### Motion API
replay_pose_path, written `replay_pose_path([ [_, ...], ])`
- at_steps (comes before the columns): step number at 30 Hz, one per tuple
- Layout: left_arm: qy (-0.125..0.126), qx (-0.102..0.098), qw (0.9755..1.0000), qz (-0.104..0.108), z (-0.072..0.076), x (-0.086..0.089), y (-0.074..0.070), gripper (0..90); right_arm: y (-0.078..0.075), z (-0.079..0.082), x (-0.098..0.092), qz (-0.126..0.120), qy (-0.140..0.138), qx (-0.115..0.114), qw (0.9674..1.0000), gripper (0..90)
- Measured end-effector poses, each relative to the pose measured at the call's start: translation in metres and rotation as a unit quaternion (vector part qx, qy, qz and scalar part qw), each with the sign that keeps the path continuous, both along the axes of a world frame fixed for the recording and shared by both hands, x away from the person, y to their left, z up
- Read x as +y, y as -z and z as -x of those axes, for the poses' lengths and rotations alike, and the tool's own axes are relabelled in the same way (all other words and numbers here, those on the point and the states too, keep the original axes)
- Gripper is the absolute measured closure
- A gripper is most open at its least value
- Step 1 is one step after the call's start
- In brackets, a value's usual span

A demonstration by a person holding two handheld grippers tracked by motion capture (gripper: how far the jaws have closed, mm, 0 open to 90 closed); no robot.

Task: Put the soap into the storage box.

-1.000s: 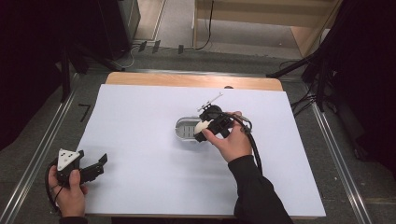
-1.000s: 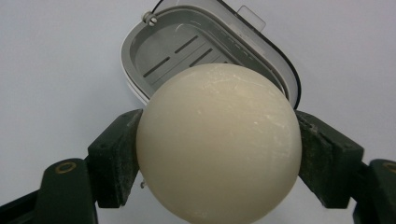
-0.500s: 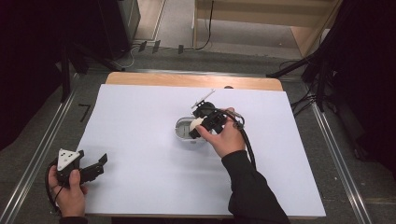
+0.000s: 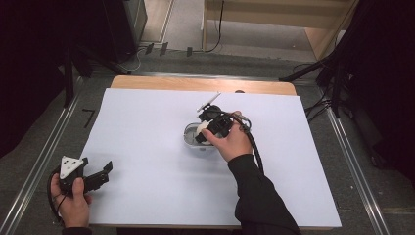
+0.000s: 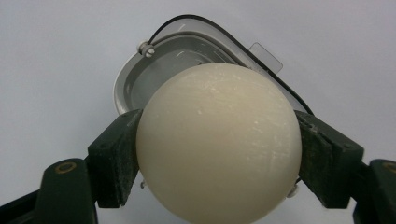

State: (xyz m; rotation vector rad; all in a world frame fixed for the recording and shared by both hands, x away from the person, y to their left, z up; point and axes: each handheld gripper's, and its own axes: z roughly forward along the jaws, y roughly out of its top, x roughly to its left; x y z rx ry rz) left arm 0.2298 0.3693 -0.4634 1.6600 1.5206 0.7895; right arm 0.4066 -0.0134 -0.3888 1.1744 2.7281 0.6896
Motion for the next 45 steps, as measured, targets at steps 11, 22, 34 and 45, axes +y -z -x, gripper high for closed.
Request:
replay_pose_path([
  [11, 0.0, 0.0, 1.0, -0.001, 0.0, 0.0, 0.0, 14.2, 0.008, -0.006, 0.003, 0.004, 0.009, 0.006, 0.9999, 23.9],
  [22, 0.0, 0.0, 1.0, 0.0, 0.0, 0.0, 0.0, 14.2, 0.012, -0.009, 0.005, 0.0, 0.014, 0.016, 0.9998, 23.8],
  [34, 0.0, 0.0, 1.0, 0.0, 0.0, 0.0, 0.0, 14.2, 0.019, -0.009, 0.01, 0.001, 0.014, 0.026, 0.9996, 23.8],
  [45, 0.0, 0.0, 1.0, 0.001, 0.0, 0.0, 0.0, 14.2, 0.022, -0.012, 0.008, -0.007, 0.023, 0.037, 0.999, 23.7],
])
